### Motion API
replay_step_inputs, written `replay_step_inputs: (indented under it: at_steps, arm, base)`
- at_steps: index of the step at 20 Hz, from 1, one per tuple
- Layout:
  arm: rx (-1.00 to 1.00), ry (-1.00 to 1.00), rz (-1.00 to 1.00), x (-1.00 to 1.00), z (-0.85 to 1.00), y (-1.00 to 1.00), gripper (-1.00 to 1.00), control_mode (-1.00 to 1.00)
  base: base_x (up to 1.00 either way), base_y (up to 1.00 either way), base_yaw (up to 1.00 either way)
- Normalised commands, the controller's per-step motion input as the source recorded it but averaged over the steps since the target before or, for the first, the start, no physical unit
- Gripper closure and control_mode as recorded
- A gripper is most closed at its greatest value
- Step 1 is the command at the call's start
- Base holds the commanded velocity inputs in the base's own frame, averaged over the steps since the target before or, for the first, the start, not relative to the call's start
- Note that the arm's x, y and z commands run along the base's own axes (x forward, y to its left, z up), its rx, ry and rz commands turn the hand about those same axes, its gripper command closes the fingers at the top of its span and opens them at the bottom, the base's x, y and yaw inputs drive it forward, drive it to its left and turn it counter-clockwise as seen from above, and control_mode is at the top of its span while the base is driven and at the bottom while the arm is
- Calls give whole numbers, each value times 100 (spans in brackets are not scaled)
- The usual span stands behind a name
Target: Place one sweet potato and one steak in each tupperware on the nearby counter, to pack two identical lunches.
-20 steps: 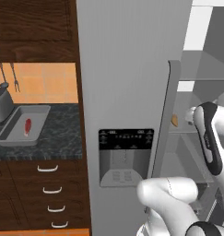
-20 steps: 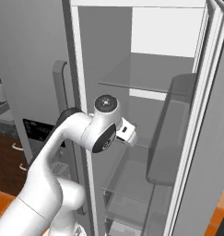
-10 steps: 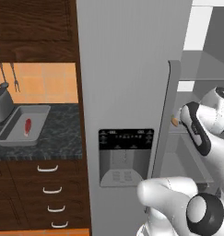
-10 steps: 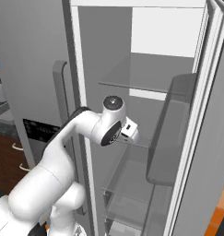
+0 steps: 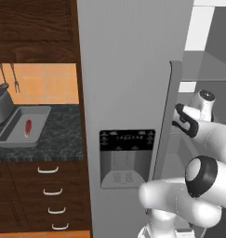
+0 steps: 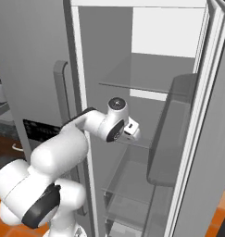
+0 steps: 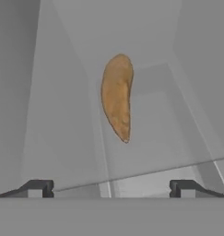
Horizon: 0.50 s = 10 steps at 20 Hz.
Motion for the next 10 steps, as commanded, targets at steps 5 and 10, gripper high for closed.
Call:
replay_step_inputs:
  at_steps: [5, 10]
  arm:
    - [0, 0, 0, 67, -39, -17, -100, -100]
    - [3, 2, 3, 53, -35, -42, -100, -100]
  base:
    - [0, 0, 0]
    - [0, 0, 0]
